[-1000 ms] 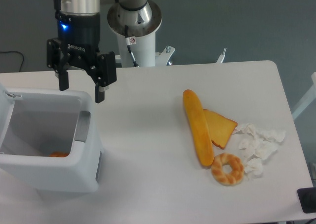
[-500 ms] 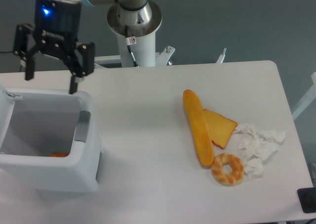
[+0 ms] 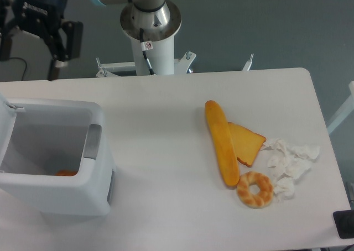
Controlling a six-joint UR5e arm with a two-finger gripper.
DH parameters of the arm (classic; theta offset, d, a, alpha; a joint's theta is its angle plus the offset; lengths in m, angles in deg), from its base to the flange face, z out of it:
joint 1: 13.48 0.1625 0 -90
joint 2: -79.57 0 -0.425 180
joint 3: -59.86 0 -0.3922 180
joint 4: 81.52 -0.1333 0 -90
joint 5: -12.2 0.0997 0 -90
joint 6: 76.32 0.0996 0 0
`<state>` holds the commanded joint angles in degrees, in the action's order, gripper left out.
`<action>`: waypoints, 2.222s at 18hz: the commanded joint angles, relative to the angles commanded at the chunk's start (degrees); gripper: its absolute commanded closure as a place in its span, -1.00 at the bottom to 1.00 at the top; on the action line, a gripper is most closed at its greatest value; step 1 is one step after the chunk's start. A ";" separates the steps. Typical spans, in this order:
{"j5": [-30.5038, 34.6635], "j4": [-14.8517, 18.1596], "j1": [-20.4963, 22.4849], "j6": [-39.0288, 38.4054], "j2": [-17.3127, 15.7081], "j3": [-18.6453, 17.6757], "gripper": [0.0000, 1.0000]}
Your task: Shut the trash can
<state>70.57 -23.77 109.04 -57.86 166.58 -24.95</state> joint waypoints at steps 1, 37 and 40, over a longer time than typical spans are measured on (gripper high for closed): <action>-1.50 -0.09 0.00 -0.27 0.00 -0.26 -1.00; -15.40 0.00 -7.03 -5.01 -2.90 -1.41 -1.00; -15.40 -0.09 -8.61 -5.28 -2.64 -1.76 -1.00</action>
<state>55.17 -23.86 100.43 -63.14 163.94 -26.71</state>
